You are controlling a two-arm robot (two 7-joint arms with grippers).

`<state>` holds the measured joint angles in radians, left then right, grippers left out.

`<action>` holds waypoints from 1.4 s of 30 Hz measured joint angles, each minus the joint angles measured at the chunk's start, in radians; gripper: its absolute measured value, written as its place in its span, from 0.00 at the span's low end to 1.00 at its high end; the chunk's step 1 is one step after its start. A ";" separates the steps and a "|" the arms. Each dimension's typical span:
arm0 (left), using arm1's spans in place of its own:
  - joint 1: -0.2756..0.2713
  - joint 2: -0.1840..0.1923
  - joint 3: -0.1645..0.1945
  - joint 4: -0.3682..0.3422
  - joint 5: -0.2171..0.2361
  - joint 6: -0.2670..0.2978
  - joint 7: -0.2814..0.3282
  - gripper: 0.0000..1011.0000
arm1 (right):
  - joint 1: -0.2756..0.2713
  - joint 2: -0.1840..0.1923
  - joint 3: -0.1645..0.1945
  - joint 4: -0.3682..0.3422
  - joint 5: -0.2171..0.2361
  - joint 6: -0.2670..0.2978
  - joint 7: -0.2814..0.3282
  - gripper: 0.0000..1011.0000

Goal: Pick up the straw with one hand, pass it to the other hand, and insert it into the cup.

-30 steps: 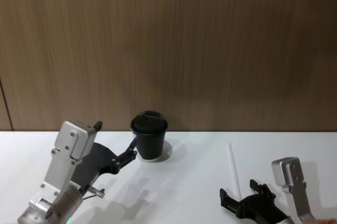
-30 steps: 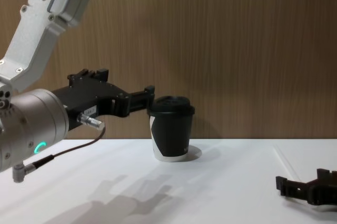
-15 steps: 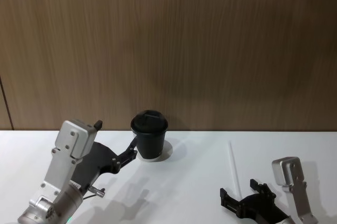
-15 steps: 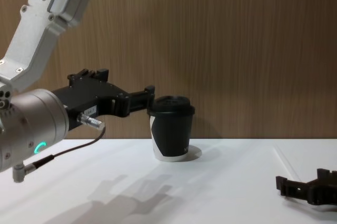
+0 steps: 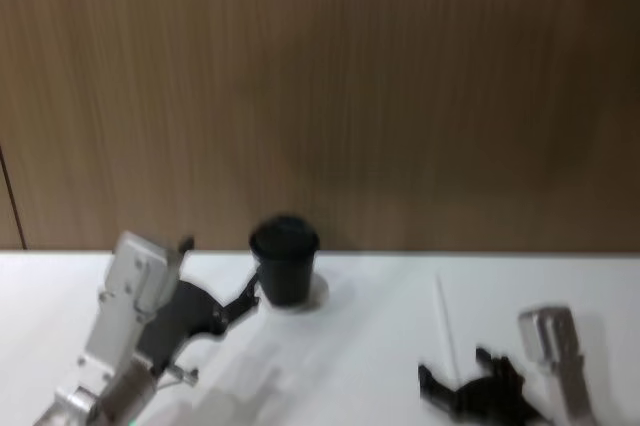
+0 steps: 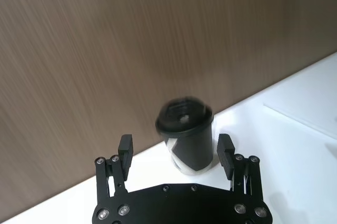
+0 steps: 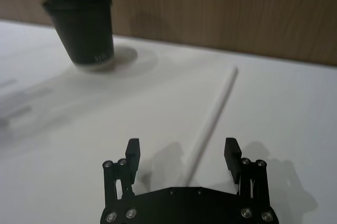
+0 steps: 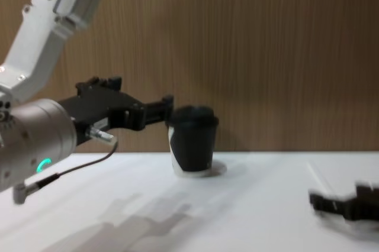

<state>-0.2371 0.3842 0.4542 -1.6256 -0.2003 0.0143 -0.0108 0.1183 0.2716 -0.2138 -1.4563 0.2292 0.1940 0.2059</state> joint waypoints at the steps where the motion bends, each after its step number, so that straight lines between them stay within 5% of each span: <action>1: 0.000 -0.001 0.000 0.000 0.000 0.000 0.000 0.99 | 0.000 -0.001 0.000 -0.007 0.000 -0.001 0.001 0.99; 10: 0.000 -0.002 0.000 0.000 0.000 0.000 0.000 0.99 | 0.019 0.000 0.013 -0.058 0.000 0.003 -0.001 0.99; 21: 0.000 -0.002 0.000 -0.001 0.000 0.000 0.000 0.99 | 0.124 0.000 0.057 -0.208 0.000 0.003 -0.001 0.99; 42: 0.000 -0.002 0.000 -0.001 0.000 0.000 0.000 0.99 | 0.124 0.000 0.057 -0.208 0.000 0.004 -0.001 0.99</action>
<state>-0.2371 0.3821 0.4542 -1.6262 -0.2004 0.0138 -0.0110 0.2426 0.2716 -0.1567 -1.6641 0.2294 0.1977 0.2046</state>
